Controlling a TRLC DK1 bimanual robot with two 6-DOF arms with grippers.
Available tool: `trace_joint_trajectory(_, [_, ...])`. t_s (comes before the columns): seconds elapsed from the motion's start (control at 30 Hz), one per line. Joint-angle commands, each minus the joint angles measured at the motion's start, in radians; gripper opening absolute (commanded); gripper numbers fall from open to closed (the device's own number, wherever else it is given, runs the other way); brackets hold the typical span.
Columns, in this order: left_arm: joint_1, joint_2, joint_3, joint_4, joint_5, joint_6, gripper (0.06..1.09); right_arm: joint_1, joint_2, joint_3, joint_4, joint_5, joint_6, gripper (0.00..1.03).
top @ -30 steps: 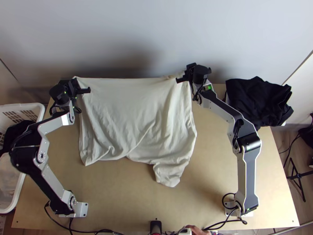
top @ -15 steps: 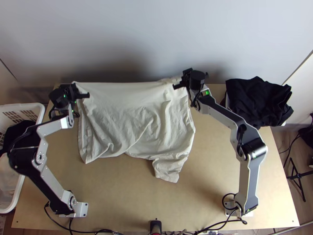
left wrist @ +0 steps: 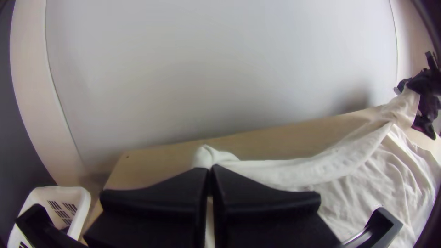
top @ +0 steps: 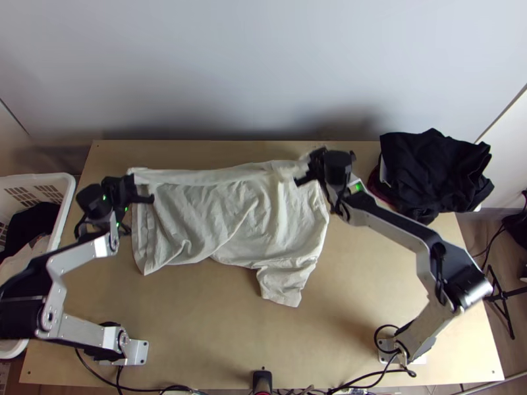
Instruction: Fold the t-shirt
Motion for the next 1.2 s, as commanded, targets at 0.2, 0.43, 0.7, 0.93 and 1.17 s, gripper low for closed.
trace_joint_trajectory(0.2, [0.090,-0.164,-0.209,-0.081,0.132,0.088,0.10,0.093,-0.193,-0.281,-0.055,-0.009,-0.029,0.03])
trace_joint_trajectory(0.43, [0.090,-0.227,-0.284,-0.104,0.137,0.097,0.10,0.120,-0.239,-0.357,-0.087,-0.010,-0.029,0.03])
trace_joint_trajectory(0.7, [0.134,-0.291,-0.273,-0.224,0.152,0.091,0.10,0.122,-0.265,-0.387,-0.101,-0.012,-0.023,0.03])
trace_joint_trajectory(0.93, [0.150,-0.325,-0.218,-0.434,0.180,0.058,0.95,0.125,-0.258,-0.378,-0.047,-0.010,0.015,0.04])
trace_joint_trajectory(1.17, [0.157,-0.377,-0.213,-0.477,0.183,0.023,1.04,0.128,-0.305,-0.357,-0.121,-0.003,0.049,0.90])
